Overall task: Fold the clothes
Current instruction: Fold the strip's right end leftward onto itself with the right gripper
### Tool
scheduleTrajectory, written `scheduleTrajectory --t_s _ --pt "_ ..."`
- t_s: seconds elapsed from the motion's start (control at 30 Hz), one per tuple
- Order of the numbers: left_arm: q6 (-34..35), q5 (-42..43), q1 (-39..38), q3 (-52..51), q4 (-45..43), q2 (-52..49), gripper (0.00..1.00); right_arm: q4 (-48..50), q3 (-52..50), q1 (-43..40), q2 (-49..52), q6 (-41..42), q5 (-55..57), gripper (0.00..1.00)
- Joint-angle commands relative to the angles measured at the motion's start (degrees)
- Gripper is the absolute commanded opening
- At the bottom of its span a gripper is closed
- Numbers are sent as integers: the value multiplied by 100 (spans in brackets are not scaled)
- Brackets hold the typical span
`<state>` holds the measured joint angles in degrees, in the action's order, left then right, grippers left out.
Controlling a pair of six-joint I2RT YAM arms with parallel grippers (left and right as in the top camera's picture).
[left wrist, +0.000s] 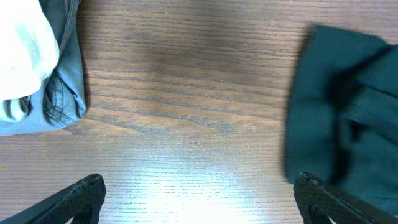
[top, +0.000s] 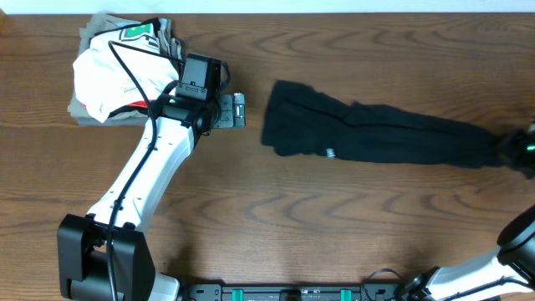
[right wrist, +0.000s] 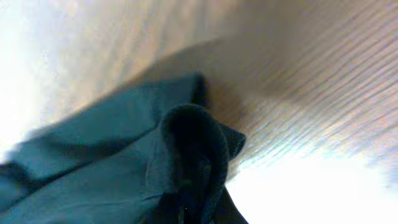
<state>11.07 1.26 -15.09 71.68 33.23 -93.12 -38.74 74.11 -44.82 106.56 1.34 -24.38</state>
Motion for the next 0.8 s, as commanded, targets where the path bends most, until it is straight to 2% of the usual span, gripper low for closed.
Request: scheduleTrajectory --t_s 0.0,0.23,0.57,0.77 --pt "-46 -44 7 55 20 -48 98 -343 507 83 26 -304 -614 1" --pt "-46 -44 7 55 22 -48 98 -1152 1058 1147 26 -881 -660 1" --pt "-48 -44 7 55 20 -48 98 -1272 1054 3237 42 -647 323 1" --pt "-48 -44 9 55 20 -48 98 -1067 1051 4081 192 -345 640 2"
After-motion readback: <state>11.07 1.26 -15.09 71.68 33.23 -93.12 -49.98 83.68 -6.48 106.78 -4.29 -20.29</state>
